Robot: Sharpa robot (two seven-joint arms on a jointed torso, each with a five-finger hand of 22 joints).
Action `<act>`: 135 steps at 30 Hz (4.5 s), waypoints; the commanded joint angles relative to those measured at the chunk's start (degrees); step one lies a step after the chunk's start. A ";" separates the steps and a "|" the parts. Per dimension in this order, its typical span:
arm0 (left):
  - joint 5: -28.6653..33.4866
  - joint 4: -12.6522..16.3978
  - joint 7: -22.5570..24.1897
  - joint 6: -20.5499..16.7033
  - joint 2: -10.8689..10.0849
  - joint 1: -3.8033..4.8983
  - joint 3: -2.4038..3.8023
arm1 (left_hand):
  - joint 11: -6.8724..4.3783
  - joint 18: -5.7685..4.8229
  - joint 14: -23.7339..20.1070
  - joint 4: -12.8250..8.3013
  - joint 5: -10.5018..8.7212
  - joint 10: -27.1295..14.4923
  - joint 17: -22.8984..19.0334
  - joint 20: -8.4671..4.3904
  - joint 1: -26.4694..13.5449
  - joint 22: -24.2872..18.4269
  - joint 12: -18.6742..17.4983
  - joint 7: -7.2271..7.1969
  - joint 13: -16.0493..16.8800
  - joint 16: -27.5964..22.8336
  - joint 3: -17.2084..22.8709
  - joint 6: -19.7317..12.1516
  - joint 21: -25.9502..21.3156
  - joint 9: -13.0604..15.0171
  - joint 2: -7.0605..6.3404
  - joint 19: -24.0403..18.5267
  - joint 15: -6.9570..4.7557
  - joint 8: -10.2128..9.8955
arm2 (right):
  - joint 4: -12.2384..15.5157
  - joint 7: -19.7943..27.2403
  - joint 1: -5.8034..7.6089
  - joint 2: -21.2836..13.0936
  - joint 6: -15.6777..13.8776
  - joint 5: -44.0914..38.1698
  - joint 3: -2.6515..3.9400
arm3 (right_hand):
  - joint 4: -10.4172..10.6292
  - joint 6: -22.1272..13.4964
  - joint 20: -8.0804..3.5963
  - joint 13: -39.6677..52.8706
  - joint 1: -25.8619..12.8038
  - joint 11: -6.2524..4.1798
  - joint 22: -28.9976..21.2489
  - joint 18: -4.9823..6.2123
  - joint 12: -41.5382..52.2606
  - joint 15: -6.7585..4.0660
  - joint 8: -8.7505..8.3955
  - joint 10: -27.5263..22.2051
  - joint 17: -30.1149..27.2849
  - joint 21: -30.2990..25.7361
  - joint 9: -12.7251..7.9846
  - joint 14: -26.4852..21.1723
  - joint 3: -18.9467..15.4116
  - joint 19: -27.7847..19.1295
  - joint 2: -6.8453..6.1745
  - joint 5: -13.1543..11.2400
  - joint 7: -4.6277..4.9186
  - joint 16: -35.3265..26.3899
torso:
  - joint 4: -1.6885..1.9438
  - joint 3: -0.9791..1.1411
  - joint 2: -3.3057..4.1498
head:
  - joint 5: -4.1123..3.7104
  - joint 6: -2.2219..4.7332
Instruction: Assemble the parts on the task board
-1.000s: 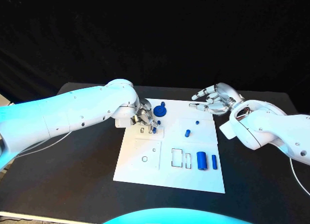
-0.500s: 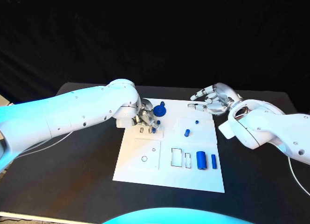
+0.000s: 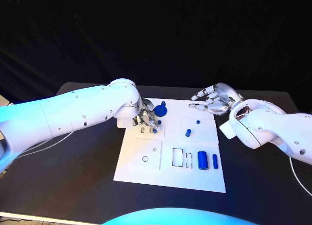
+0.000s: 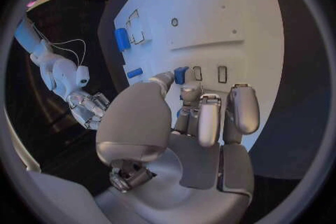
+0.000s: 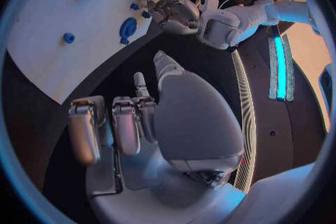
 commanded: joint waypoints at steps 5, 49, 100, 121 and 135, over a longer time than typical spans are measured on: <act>0.94 -0.02 0.58 0.50 0.07 -0.01 0.02 | -0.64 -0.58 3.47 -2.56 0.24 0.24 8.51 -0.24 5.85 0.33 -0.15 -0.34 -0.06 0.40 9.90 -0.86 0.27 2.69 -0.50 0.04 -0.85 1.09 | -0.07 0.04 -0.03 0.06 1.03 -0.63 0.01 | -0.07 -0.31 -0.45 11.46 -0.13 -0.23 14.01 -0.39 -0.34 -0.47 0.42 2.29 14.28 -0.21 -0.03 5.77 0.67 5.14 0.34 0.88 -0.06 -0.09 | 0.04 0.02 -0.05 | 0.01 -0.06; -8.16 8.59 0.87 -18.83 -6.39 -3.38 -0.04 | -2.75 -1.44 5.31 -16.17 7.66 7.42 12.54 -2.03 -9.84 4.60 3.01 -2.49 3.83 1.91 35.47 2.78 1.95 11.34 -8.34 3.91 -2.66 6.05 | -0.16 0.41 -0.25 -0.85 1.37 -1.96 -0.07 | -0.04 -0.44 -0.47 11.43 -0.10 -0.22 13.94 -0.36 -0.37 -0.48 0.58 2.26 14.21 -0.33 -0.05 5.76 0.95 5.09 0.16 2.23 -0.05 -0.12 | 0.34 0.06 -0.04 | 0.60 -1.20; -9.06 9.37 1.27 -14.28 -6.74 -4.24 -0.02 | -2.93 -1.52 5.46 -16.85 7.81 7.69 13.04 -2.14 -9.74 4.93 3.14 -2.67 4.07 2.13 36.24 3.19 2.08 11.31 -8.55 4.17 -2.80 6.10 | -0.64 0.16 -0.47 -0.71 1.72 -2.72 -0.08 | 0.01 -0.45 -0.48 11.43 -0.20 -0.22 13.93 -0.36 -0.37 -0.48 0.62 2.26 14.24 -0.35 -0.05 5.76 0.96 5.08 0.09 2.43 -0.04 -0.11 | 0.26 0.09 -0.13 | 0.79 -1.87; -9.49 9.15 1.30 -13.40 -6.74 -4.22 0.01 | -2.97 -1.52 5.49 -17.17 7.86 7.93 13.12 -2.19 -9.64 4.96 3.33 -2.71 4.36 2.16 36.53 3.45 2.11 11.25 -8.79 4.18 -2.83 6.07 | -0.95 0.10 -0.62 -0.63 1.78 -2.77 -0.08 | 0.05 -0.51 -0.48 11.39 -0.38 -0.22 13.93 -0.36 -0.41 -0.48 0.71 2.22 14.25 -0.35 -0.06 5.77 1.00 5.09 -0.06 2.57 -0.05 -0.11 | 0.25 0.10 -0.12 | 0.82 -1.87; -8.45 7.28 0.62 -9.92 -5.33 -4.17 0.02 | -2.98 -1.52 5.53 -17.25 7.94 8.11 13.27 -2.20 -9.64 4.98 3.53 -2.71 4.69 2.23 36.67 3.55 2.12 11.22 -8.85 4.19 -2.84 6.05 | -0.96 0.07 -0.63 -0.61 1.89 -2.79 -0.08 | 0.05 -0.51 -0.48 11.39 -0.38 -0.22 13.93 -0.36 -0.41 -0.48 0.71 2.22 14.25 -0.35 -0.06 5.77 1.00 5.09 -0.06 2.57 -0.05 -0.11 | 0.19 0.18 -0.13 | 0.75 -2.09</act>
